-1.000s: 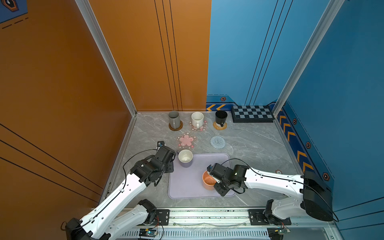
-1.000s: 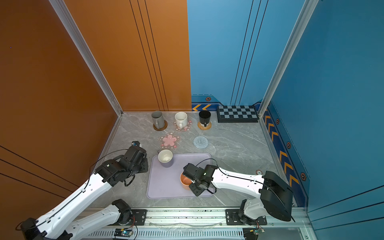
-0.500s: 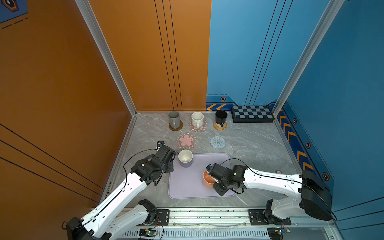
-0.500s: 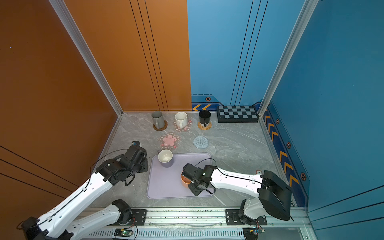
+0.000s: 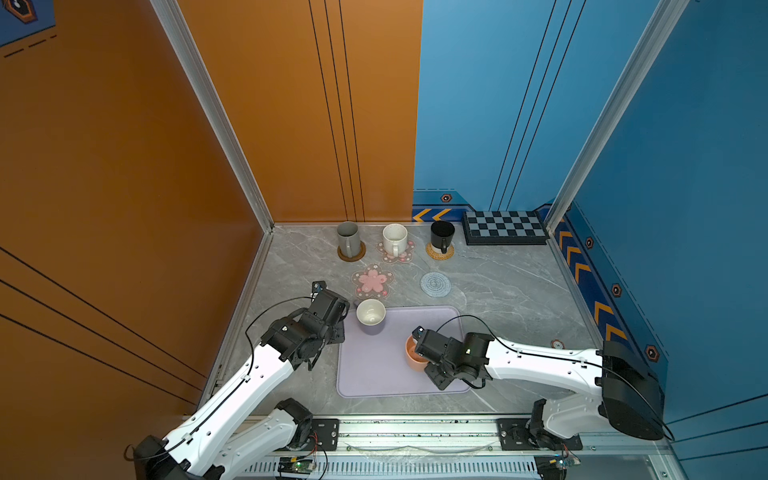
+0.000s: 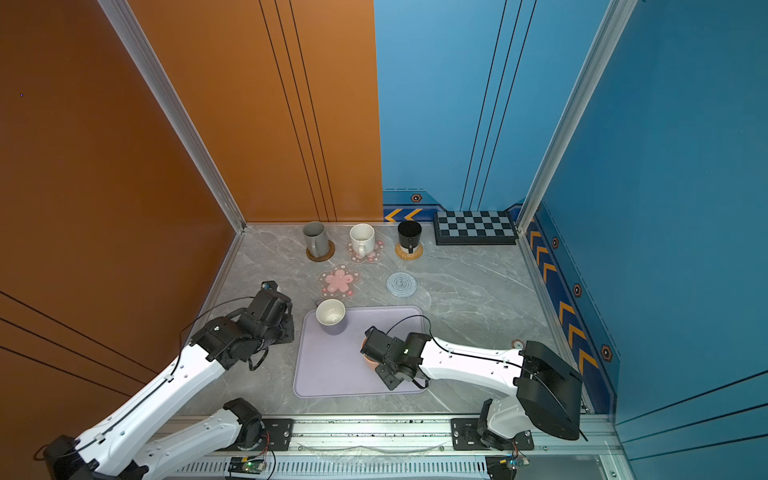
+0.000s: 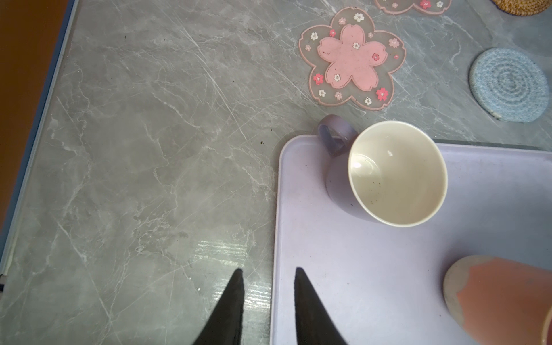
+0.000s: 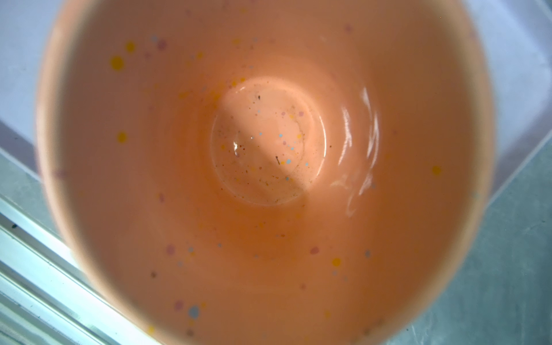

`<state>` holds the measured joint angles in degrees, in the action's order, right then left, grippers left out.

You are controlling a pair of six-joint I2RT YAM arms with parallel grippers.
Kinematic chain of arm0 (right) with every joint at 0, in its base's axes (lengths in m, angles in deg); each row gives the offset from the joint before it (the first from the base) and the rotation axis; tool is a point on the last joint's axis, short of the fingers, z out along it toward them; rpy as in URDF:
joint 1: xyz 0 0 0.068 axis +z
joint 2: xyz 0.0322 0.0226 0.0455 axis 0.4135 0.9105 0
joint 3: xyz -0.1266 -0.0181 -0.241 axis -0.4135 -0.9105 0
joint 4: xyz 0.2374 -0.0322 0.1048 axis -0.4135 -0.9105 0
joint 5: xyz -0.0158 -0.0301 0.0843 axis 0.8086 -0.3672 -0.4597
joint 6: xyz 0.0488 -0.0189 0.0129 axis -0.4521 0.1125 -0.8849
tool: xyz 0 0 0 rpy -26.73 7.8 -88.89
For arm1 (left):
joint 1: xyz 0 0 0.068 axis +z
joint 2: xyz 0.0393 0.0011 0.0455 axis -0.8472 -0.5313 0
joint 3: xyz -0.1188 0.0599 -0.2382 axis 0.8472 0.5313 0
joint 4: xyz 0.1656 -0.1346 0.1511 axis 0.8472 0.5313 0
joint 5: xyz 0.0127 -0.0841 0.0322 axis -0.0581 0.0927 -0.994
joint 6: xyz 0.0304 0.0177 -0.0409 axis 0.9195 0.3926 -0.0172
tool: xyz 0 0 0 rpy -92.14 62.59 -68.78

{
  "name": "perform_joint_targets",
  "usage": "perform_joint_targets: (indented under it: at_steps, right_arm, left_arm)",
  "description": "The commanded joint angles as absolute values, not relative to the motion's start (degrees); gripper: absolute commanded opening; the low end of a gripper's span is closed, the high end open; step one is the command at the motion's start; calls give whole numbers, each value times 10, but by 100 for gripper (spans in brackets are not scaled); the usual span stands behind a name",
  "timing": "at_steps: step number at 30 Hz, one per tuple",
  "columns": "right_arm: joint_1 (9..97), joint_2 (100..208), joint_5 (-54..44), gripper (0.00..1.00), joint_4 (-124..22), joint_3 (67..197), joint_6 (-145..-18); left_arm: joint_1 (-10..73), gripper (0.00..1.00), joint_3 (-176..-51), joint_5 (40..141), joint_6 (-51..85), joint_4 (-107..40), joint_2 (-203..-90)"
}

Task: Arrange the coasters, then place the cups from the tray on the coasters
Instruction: 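Carry the orange mug toward the light blue woven coaster with the right gripper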

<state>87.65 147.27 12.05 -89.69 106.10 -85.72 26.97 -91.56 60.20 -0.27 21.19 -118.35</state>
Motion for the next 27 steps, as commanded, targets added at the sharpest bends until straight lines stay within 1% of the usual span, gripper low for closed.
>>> perform_joint_targets:
  at_steps: [1,12,19,27]
  right_arm:
    - [849,1427,173,0,-893,1075,-859]
    - [747,1375,146,0,-917,1094,-783]
    - [698,1382,133,0,-922,1113,-753]
    - [654,1409,111,0,-922,1150,-723]
  left_arm:
    - [279,29,-917,595,11,218,-1195]
    - [282,28,-939,596,20,218,-1247]
    - [282,27,-952,595,22,217,-1266]
    - [286,27,-956,585,26,218,-1242]
